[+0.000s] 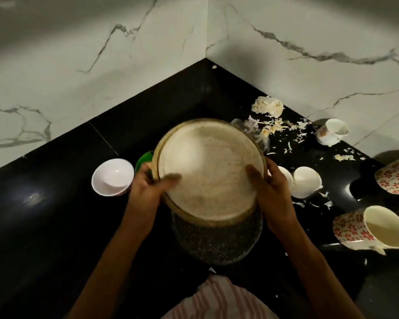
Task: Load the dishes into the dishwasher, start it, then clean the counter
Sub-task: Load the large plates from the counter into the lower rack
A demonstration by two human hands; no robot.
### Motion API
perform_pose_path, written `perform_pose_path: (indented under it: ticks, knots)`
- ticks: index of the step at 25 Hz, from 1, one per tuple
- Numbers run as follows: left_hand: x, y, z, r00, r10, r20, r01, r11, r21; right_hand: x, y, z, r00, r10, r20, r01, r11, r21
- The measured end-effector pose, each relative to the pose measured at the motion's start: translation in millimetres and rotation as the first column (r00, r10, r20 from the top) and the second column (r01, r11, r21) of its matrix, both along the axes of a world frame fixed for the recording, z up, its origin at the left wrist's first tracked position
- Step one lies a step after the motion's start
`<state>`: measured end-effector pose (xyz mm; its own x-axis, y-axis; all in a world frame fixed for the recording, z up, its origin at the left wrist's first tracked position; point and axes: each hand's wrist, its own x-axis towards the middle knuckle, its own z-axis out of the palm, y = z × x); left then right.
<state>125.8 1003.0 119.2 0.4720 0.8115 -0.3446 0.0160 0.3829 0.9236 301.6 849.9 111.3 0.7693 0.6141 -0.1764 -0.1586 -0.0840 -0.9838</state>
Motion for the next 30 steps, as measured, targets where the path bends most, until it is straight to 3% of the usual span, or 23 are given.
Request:
perform_pose_path:
  ticks: [3,6,10,16,19,23,27,30]
  knots:
    - [-24.5,-54.9,-29.8,0.962,-0.019,-0.273,0.043,0.996,0.081,-7.2,-28.2,-15.1,0.993,-0.011,0.12,0.033,0.982,-0.188]
    - [-34.8,-78.3,-51.6,0.907,-0.049,-0.419,0.114,0.985,0.132,-13.0,-44.4,-35.7,0.98,0.009,0.199,0.057,0.944,-0.326]
    - [-38.6,-80.9,-74.4,0.787,-0.009,-0.617,0.307,0.873,0.379,-14.4,-53.0,-53.7,0.945,0.087,0.315,0.08,0.873,-0.481]
    - [-32.6,-76.1,-90.4,0.727,0.089,-0.681,0.35,0.805,0.478,-4.5,-50.2,-72.7,0.84,0.285,0.462,0.084,0.773,-0.628]
    - [-35.4,-75.8,-97.7,0.707,0.099,-0.7,0.362,0.8,0.478,-3.6,-47.6,-82.5,0.832,0.327,0.448,0.081,0.727,-0.682]
    - [-29.9,-73.6,-94.1,0.748,0.07,-0.66,0.298,0.854,0.427,1.0,-39.6,-80.0,0.893,0.271,0.359,0.066,0.712,-0.699]
    - [-25.7,-60.9,-83.1,0.858,0.038,-0.512,0.139,0.943,0.303,3.5,-36.3,-68.7,0.978,0.133,0.163,-0.001,0.778,-0.629]
    - [-27.9,-57.0,-82.0,0.898,-0.004,-0.439,0.112,0.969,0.219,-4.1,-40.2,-65.5,0.998,0.049,0.027,-0.025,0.821,-0.57]
